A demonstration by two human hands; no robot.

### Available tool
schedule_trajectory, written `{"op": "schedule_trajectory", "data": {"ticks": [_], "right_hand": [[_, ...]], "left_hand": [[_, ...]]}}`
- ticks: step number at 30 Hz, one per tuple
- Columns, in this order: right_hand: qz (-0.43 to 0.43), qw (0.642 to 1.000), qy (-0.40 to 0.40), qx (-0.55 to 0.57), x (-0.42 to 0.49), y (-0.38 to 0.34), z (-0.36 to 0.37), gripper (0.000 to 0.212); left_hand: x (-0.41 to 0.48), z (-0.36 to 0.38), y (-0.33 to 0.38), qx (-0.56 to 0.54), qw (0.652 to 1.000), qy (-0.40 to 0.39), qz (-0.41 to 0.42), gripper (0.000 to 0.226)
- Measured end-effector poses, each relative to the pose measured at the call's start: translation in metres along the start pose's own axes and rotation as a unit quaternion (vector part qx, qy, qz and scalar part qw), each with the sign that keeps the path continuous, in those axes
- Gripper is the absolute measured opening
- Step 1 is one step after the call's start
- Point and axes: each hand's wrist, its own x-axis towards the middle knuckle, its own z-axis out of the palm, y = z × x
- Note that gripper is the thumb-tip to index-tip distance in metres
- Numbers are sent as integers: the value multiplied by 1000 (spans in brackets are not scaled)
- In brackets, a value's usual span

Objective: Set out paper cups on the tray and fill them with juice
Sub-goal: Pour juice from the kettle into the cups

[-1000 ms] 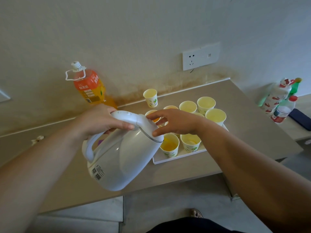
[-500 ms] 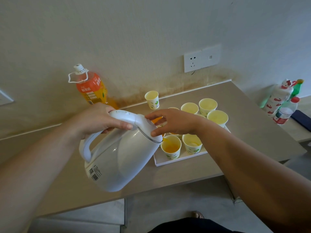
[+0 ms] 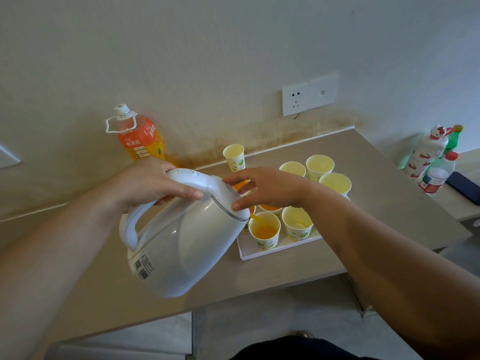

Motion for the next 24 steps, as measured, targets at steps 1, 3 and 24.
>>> {"op": "schedule_trajectory", "data": {"ticks": [1, 3, 24], "right_hand": [[-1, 1000, 0, 1, 0, -1, 0, 65], [-3, 1000, 2, 1, -1, -2, -1, 65], [-4, 1000, 14, -13, -3, -8, 1, 64]], "left_hand": [[1, 0, 0, 0, 1000, 1, 2, 69], [1, -1, -1, 0, 1000, 2, 6, 70], [4, -7, -6, 1, 1000, 0, 23, 67]]}}
